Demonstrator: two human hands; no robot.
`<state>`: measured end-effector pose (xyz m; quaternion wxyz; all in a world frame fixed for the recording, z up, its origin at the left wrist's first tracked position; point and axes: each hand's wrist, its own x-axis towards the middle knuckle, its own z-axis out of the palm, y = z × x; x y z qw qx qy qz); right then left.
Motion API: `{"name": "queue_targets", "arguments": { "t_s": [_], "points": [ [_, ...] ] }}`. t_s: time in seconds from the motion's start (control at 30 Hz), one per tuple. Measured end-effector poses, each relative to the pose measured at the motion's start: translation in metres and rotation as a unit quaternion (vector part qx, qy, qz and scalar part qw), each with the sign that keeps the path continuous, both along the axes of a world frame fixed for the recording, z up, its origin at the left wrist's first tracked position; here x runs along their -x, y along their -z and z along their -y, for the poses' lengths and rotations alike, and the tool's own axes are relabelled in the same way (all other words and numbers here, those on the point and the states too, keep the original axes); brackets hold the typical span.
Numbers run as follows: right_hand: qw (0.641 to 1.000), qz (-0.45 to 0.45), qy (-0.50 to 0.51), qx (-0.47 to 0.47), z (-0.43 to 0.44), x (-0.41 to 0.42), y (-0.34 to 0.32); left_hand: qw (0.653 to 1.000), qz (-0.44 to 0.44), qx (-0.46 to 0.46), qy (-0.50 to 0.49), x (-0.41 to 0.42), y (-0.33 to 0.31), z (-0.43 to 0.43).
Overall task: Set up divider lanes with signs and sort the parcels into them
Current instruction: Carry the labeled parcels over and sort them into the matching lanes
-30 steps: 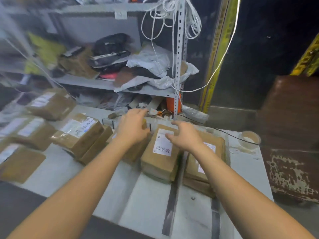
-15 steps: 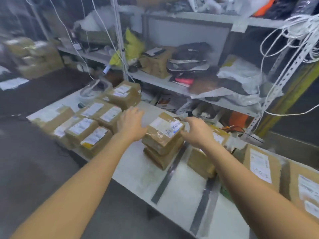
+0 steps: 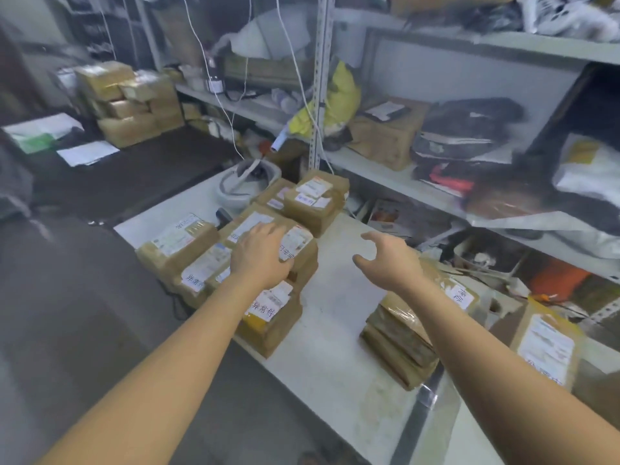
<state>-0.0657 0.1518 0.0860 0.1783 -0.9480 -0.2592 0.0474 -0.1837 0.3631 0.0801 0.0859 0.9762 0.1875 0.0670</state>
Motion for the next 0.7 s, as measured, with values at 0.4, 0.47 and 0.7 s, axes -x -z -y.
{"name": "queue_targets", "arguments": {
  "t_s": [0.4, 0.47, 0.7],
  "points": [
    [0.993, -0.098, 0.040, -0.052, -0.096, -0.115, 0.045, 0.997, -0.075, -0.003, -0.004, -0.112, 0.014, -0.090],
    [0.989, -0.119, 0.058, -0.070, -0.110, -0.127, 0.051, 0.996, -0.090, 0.030, -0.003, -0.129, 0.021, -0.106],
    [0.949, -0.229, 0.162, -0.146, -0.165, -0.168, 0.082, 0.969, -0.090, 0.230, -0.005, -0.201, 0.056, -0.156]
  ]
}}
